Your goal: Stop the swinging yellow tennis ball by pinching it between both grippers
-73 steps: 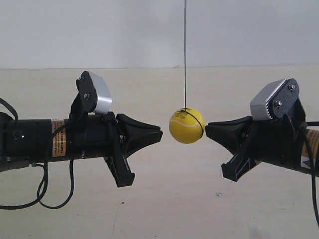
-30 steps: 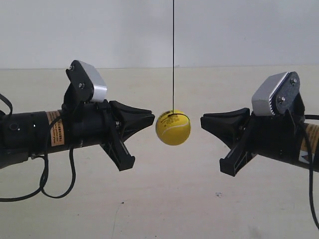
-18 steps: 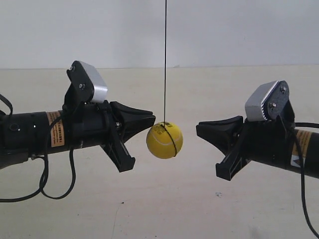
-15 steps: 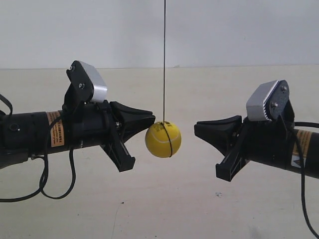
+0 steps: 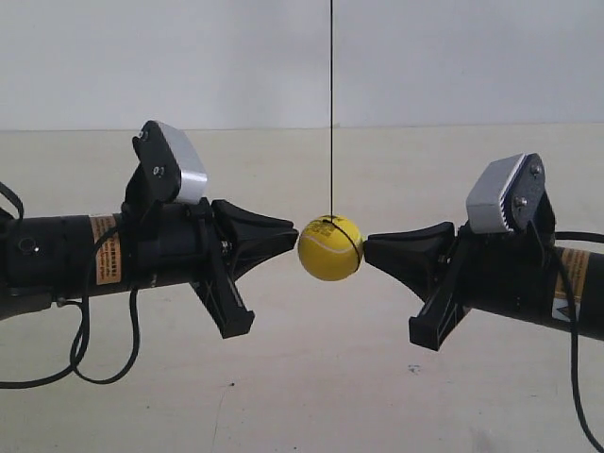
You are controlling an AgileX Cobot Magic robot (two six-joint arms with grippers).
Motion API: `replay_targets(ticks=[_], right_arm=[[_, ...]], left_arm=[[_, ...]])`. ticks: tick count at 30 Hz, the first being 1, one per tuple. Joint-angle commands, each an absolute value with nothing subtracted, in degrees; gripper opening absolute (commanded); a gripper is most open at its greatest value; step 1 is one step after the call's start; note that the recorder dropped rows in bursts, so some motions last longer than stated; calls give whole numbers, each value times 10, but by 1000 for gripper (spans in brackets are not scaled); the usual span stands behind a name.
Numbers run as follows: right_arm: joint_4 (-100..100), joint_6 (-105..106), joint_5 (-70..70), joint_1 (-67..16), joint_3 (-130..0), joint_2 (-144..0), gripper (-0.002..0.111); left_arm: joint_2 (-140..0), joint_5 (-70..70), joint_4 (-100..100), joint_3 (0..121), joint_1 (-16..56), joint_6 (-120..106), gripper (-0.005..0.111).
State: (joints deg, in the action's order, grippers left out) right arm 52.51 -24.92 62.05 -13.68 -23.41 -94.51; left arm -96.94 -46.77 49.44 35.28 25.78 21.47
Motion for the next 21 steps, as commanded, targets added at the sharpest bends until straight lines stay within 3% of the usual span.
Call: replay_targets(ticks=[1,21], right_arm=[[532,-254,623,-138,-235,-945,0],[533,-249,627,-138,-235,-945,0]], left_arm=[[-966,-471,509,357,261,218,5],[-988,-474,510,367,261,222,5]])
